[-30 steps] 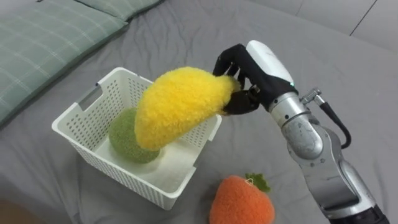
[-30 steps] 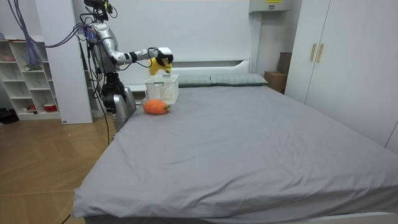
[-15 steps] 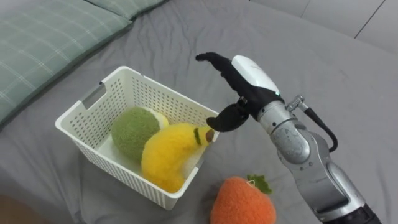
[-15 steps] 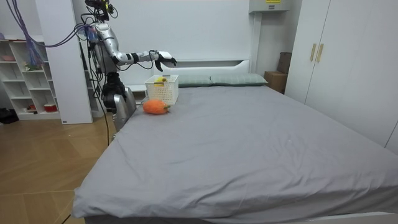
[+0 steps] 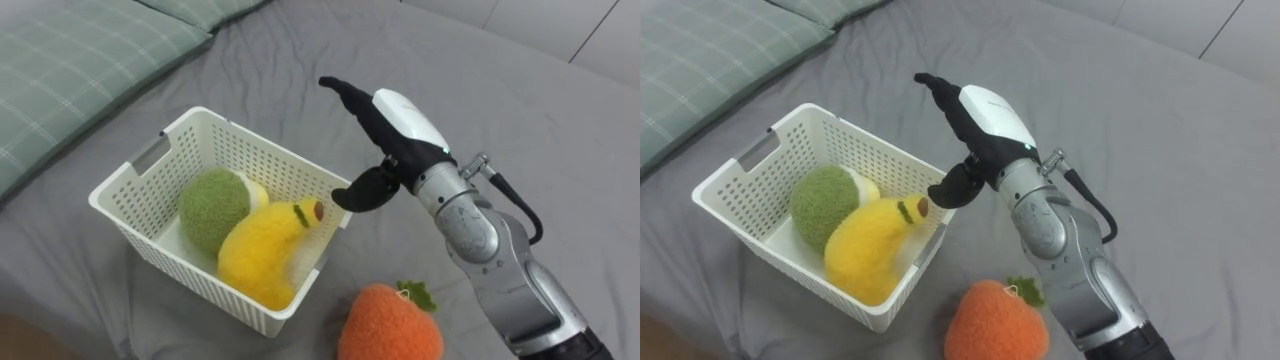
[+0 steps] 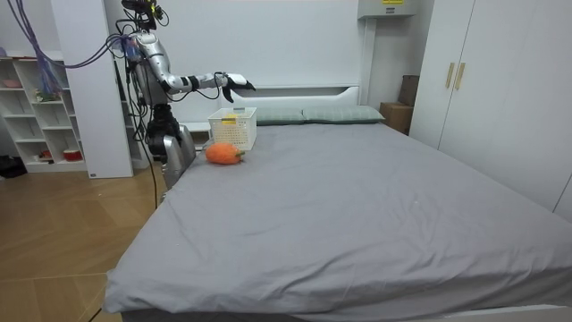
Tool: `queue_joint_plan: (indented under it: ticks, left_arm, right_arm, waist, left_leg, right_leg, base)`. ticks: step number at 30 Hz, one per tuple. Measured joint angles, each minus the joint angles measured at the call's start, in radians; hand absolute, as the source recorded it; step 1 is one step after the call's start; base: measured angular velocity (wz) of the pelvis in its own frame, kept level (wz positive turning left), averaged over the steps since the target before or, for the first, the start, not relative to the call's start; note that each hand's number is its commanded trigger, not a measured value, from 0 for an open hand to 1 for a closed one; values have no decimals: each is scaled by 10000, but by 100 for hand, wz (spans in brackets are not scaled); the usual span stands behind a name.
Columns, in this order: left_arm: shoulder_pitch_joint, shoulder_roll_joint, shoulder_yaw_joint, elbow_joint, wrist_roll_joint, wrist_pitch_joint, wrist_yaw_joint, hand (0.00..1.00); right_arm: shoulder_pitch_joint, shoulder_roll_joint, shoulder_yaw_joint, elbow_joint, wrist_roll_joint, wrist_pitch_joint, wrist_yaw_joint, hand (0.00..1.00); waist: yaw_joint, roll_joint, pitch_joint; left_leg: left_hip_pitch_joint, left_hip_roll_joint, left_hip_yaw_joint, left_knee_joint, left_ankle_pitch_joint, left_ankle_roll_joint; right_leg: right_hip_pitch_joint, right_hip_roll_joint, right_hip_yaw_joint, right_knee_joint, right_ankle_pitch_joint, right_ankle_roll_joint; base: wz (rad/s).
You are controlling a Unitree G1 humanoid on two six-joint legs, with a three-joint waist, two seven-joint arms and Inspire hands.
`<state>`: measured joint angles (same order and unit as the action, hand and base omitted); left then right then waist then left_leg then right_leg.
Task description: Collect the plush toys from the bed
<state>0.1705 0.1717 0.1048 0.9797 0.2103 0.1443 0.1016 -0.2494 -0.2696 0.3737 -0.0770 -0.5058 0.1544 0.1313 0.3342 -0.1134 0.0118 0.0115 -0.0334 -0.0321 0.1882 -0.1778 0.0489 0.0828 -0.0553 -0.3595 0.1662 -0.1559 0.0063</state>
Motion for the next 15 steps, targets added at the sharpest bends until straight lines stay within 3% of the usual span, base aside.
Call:
queue_joint_plan:
  ticks: [15]
  left_arm:
    - [-1,-8,154,-18,-9,9,-17,0]
  right_arm:
    - [1,-57,-44,-1,15,1,0,0]
  waist:
    - [-94,46,29]
  left_leg:
    - [12,4,13,6,0,0]
  right_leg:
    - [-1,-3,48,4,0,0]
  base:
    - [0]
